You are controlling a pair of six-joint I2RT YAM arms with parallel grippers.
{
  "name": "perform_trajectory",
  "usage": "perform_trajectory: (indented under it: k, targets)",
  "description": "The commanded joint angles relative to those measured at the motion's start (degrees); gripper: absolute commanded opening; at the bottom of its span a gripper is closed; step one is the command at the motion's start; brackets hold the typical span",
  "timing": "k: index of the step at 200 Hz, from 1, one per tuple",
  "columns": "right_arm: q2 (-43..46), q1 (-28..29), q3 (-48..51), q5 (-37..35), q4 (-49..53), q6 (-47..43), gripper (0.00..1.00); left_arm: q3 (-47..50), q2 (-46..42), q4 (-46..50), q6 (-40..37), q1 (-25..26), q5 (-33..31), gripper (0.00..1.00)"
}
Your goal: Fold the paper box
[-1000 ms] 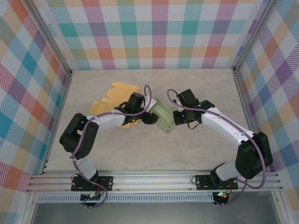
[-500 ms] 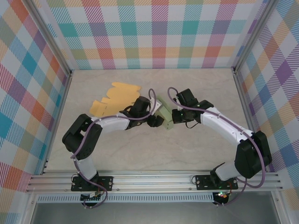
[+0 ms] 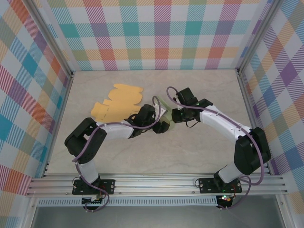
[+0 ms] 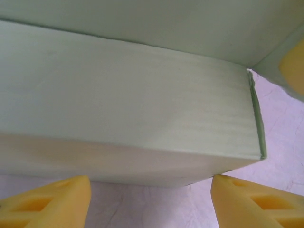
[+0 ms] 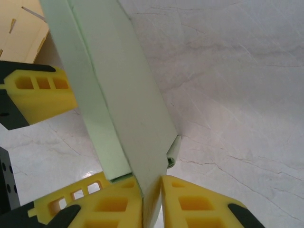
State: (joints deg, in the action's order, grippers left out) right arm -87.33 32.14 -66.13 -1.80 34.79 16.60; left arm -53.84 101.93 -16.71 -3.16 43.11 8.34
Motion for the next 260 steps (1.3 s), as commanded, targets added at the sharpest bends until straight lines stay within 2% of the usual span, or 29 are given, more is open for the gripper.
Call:
perform_trajectory:
  k: [1, 17, 62, 107, 126, 148, 160, 174, 192, 213, 239, 260]
  targets:
    - [-0.2, 0.4, -1.5, -0.2, 0.5, -1.3, 0.26, -0.2, -3.0, -1.5, 0.8, 0.5, -2.7, 0.68]
    - [0.1, 0.4, -1.5, 0.5, 0.0, -2.0, 0.38, -0.3, -3.0, -0.7, 0.4, 0.6, -2.7, 0.68]
    - [0.1, 0.4, -1.9, -2.0, 0.2, -3.4, 0.54, 0.3, -3.2, 0.0, 0.6, 0.6, -1.6, 0.69]
    - [1.6, 0.4, -2.8, -1.3, 0.5, -4.9, 0.76, 1.3, -8.4, 5.0, -0.7, 0.6, -1.5, 0.72]
    - [2.9, 0.4, -2.6, -1.5, 0.6, -5.3, 0.84, 2.2, -13.2, 8.5, -1.2, 0.6, -2.6, 0.78]
    - [5.1, 0.4, -1.6, -1.1, -0.2, -6.7, 0.91, 1.5, -19.4, 14.6, -1.1, 0.0, -8.8, 0.86]
    - [6.2, 0.4, -0.6, -0.8, -1.1, -7.4, 0.93, -0.2, -22.0, 18.1, -0.2, -1.9, -11.2, 0.92]
    - [7.0, 0.4, 0.7, -0.1, -2.3, -8.2, 0.95, -2.4, -23.8, 20.6, 1.6, -5.8, -11.2, 0.99]
    - [7.4, 0.4, 2.7, 0.9, -4.3, -9.0, 0.97, -6.1, -23.2, 21.7, 0.1, -11.9, -4.9, 1.0]
    - [6.1, 0.5, 4.0, 2.0, -6.1, -10.1, 0.98, -11.9, -17.9, 23.7, -12.1, -17.4, 6.0, 1.0]
    - [3.4, 0.8, 3.8, 1.8, -7.1, -11.2, 0.99, -22.1, -7.7, 30.8, -27.8, -22.3, 19.8, 1.0]
    - [1.5, 1.0, 3.4, 2.1, -8.5, -12.1, 0.99, -31.8, 0.8, 38.6, -35.2, -24.9, 28.8, 1.0]
